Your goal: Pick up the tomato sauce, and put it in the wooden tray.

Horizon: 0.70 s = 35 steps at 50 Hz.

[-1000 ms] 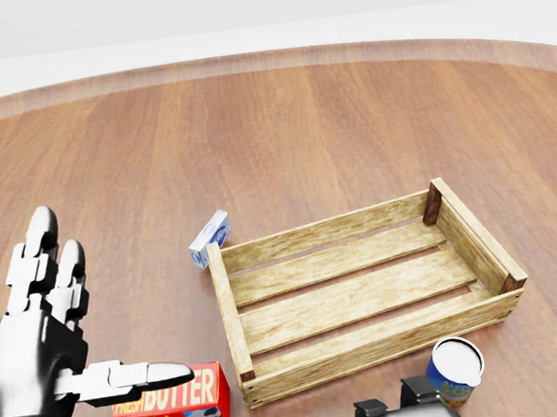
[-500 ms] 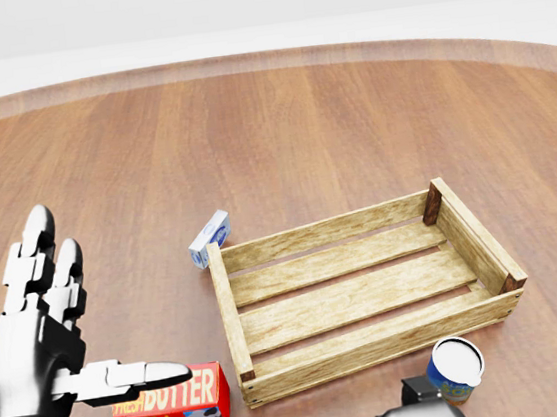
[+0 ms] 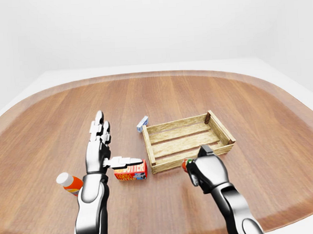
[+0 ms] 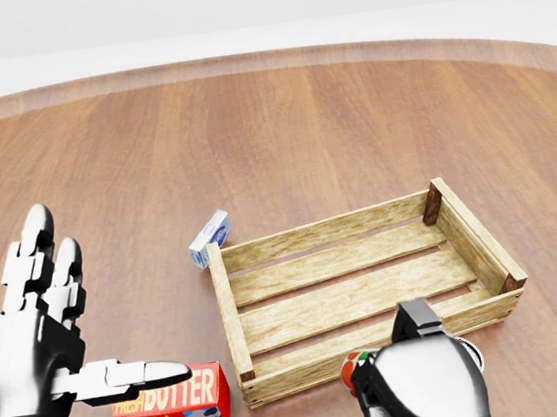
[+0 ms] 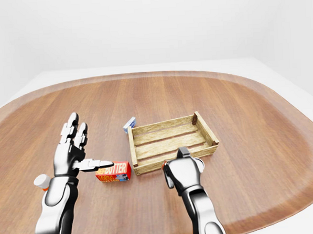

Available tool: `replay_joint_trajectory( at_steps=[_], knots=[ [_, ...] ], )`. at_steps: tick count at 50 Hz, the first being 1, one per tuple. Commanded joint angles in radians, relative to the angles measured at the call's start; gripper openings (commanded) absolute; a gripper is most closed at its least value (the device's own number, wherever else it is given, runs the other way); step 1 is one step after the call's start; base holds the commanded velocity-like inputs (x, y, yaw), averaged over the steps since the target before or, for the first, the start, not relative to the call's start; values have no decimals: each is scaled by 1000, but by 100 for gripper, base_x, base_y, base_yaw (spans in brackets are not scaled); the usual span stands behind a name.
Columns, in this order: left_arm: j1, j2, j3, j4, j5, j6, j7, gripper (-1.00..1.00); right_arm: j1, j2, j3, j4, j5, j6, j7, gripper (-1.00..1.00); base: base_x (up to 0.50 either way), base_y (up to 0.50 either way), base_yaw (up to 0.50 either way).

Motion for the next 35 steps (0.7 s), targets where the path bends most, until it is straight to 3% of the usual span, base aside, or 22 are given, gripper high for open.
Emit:
replay_joint_trajectory(
  at_steps=[1, 7, 8, 9, 10, 16, 21, 23, 35],
  knots=[
    [-1, 0, -1, 5, 2, 0, 2, 100, -31, 23, -26, -142, -2, 8, 87, -100, 0, 0, 0],
    [-2, 1, 1, 5, 0, 0, 2, 100, -31, 26, -32, -149, -7, 6, 96, -100, 0, 0, 0],
    [-3, 1, 1, 6, 0, 0, 2, 100, -23, -35, -143, -399, 92, 4, 332, -100, 0, 0, 0],
    [-3, 1, 1, 7, 0, 0, 1, 100, -35, -21, -178, -487, 100, 4, 434, -100, 0, 0, 0],
    [-3, 1, 1, 8, 0, 0, 1, 100, -86, -5, -211, -608, 102, 35, 526, -100, 0, 0, 0],
    [0, 1, 2, 6, 1, 0, 0, 100, -300, 4, -296, -655, 104, 81, 526, -100, 0, 0, 0],
    [0, 1, 3, 8, -1, 0, -1, 100, -439, -43, -320, -599, 120, 82, 526, -100, 0, 0, 0],
    [-2, 2, 5, 7, -3, 0, -1, 100, -550, -85, -332, -536, 130, 82, 526, -100, 0, 0, 0],
    [-7, 4, 8, 2, -7, 0, 0, 100, -883, -215, -306, -149, 147, 82, 526, -100, 0, 0, 0]
  ],
)
